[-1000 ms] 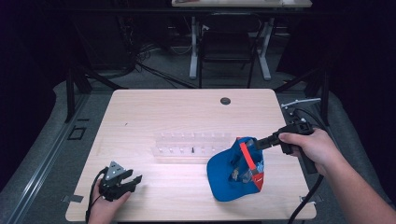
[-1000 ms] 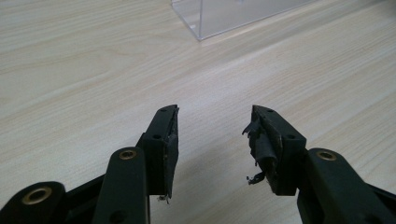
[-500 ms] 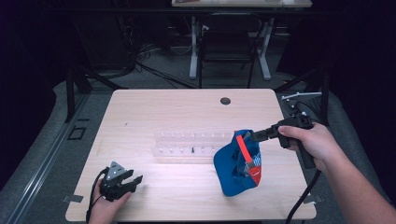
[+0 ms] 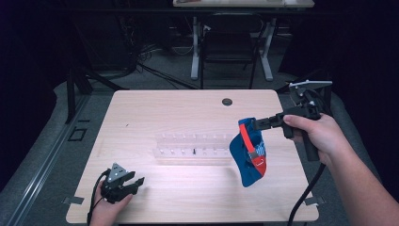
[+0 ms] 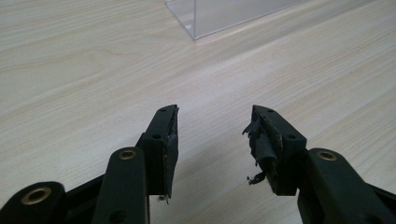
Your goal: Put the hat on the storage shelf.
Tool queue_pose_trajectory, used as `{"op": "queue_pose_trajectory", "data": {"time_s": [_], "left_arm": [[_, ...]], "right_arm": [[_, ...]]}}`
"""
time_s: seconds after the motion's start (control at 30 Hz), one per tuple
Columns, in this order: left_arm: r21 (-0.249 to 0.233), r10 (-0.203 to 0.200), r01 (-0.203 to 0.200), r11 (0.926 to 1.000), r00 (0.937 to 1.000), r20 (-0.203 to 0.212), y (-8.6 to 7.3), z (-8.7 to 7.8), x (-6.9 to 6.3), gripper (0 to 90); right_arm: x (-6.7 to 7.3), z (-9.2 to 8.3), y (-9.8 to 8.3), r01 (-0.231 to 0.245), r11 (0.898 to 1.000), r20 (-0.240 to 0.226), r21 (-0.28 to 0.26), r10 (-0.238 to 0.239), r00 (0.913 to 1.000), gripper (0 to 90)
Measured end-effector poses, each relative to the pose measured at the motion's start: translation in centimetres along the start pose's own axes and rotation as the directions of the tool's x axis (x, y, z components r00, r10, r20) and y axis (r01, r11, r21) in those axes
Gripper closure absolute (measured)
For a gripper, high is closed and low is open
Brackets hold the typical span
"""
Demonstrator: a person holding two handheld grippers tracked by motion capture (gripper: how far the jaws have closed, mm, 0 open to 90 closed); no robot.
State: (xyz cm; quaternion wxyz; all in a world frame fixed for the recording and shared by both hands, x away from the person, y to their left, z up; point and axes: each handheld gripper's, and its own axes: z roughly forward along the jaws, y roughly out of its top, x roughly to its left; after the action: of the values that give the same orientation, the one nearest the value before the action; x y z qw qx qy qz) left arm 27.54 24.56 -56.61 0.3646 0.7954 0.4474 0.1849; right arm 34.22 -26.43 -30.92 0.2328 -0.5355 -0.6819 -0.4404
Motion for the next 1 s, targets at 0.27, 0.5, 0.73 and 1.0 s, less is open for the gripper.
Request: {"op": "queue_pose_trajectory", "data": {"time_s": [0.27,0.5,0.73,1.0], "left_arm": [[-0.018,0.007,-0.006,0.9998,0.9999,0.016,0.2,0.2,-0.6,51.6],[-0.020,0.014,-0.014,0.9997,0.9996,0.024,0.3,0.2,-1.0,51.5],[-0.048,0.008,-0.006,0.9988,0.9986,0.052,0.7,-0.1,-1.4,51.4],[-0.119,0.032,-0.018,0.9927,0.9935,0.109,2.8,-0.9,-3.0,53.9]], "right_arm": [[1.1,0.1,1.0,0.030,0.999,-0.040,-0.032,-0.031,0.9987,90.0],[2.3,1.4,2.3,0.044,0.997,-0.072,-0.058,-0.048,0.9963,90.0],[3.1,2.0,3.2,0.061,0.996,-0.081,-0.060,-0.066,0.9945,90.0],[3.5,3.4,4.1,0.066,0.996,-0.089,-0.068,-0.072,0.9935,90.0]]}}
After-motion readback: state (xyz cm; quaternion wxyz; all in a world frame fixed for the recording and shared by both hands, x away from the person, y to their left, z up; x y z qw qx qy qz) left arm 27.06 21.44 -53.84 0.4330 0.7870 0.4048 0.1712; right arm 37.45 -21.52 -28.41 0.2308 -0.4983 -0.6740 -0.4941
